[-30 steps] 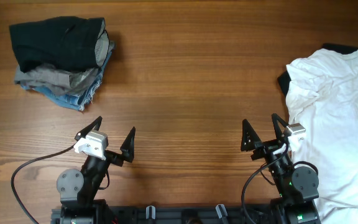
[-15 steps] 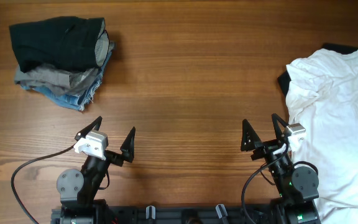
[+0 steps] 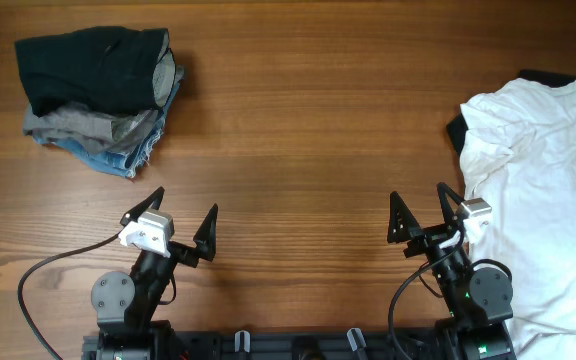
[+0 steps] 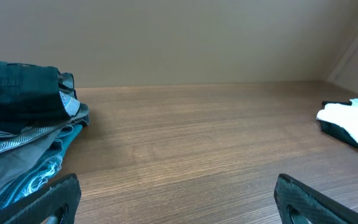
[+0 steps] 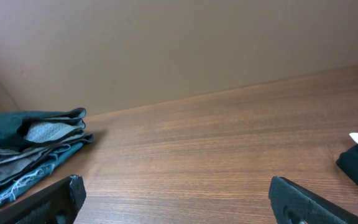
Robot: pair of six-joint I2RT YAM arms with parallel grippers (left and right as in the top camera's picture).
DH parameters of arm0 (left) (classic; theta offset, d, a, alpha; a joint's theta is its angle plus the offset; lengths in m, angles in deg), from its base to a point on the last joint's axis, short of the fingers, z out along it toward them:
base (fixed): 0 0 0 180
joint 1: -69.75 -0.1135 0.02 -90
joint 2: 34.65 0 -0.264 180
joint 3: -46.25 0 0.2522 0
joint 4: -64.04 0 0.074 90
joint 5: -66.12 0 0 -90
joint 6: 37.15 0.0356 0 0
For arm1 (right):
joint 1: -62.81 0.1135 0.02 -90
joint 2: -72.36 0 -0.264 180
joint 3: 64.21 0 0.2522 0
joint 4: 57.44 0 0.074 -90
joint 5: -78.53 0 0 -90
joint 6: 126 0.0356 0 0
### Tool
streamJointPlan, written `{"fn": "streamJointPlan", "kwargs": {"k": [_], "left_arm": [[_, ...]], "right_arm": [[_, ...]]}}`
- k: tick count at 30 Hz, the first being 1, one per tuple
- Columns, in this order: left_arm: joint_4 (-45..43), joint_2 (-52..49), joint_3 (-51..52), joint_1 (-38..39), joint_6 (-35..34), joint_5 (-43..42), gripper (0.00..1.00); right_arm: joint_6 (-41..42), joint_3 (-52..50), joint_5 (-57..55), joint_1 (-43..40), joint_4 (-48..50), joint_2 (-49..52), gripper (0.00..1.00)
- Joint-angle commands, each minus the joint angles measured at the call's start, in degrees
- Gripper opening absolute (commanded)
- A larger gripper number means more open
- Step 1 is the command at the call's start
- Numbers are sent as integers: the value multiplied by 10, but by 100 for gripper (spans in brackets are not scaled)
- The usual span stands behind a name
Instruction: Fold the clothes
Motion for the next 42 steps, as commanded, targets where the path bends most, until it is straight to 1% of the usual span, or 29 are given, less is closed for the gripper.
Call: {"fn": "streamJointPlan", "kwargs": {"k": [1, 11, 15, 16, 19, 21, 22, 23, 24, 25, 27, 28, 30, 32, 34, 36, 38, 39, 40, 41, 42], "left_arm": [[-2, 5, 4, 4, -5, -3, 100], [-2, 5, 4, 4, -5, -1, 100], [-2, 5, 4, 4, -5, -1, 100], [-2, 5, 4, 4, -5, -1, 100], [-1, 5, 4, 4, -5, -1, 100], [-2, 5, 4, 4, -5, -3, 100], [-19, 5, 4, 4, -6, -11, 100], [-58, 5, 3, 4, -13, -56, 100], [-93, 5, -5, 4, -37, -79, 100], [-89, 3, -37, 4, -52, -78, 100], [-47, -11, -93, 4, -52, -51, 100], [7, -31, -144, 4, -52, -10, 100], [96, -92, -235, 4, -52, 41, 100], [211, -196, -369, 4, -52, 70, 100], [310, -292, -488, 4, -52, 73, 100], [412, -399, -614, 4, -52, 73, 100], [476, -470, -692, 4, -47, 73, 100], [504, -503, -722, 4, -30, 73, 100], [522, -527, -738, 4, -13, 73, 100], [521, -543, -739, 4, -18, 68, 100], [522, -550, -739, 4, -18, 68, 100]], "right_arm": [[3, 0, -7, 0, 2, -1, 99], [3, 0, -6, 0, 2, -1, 100], [35, 0, -4, 0, 2, -1, 100], [67, 0, 1, 0, 3, -1, 100], [200, 0, 11, 0, 4, -1, 100], [174, 1, 50, 0, 6, -1, 100], [135, 8, 70, 0, 2, -1, 100], [80, 26, 86, 0, -10, -1, 100], [22, 68, 87, 0, -45, 0, 100], [-16, 122, 87, 0, -86, 10, 100], [-29, 184, 87, 0, -125, 45, 100], [-29, 240, 90, 0, -163, 96, 100], [-29, 312, 104, 0, -223, 179, 100], [-29, 416, 125, 0, -315, 316, 100], [-29, 509, 128, 0, -395, 437, 99], [-30, 626, 128, 0, -486, 577, 100], [-61, 701, 125, 0, -530, 669, 100], [-111, 727, 116, 0, -529, 713, 100], [-107, 745, 70, 0, -525, 751, 100], [-67, 760, -47, -9, -515, 802, 100], [-45, 761, -100, -18, -508, 823, 100]]}}
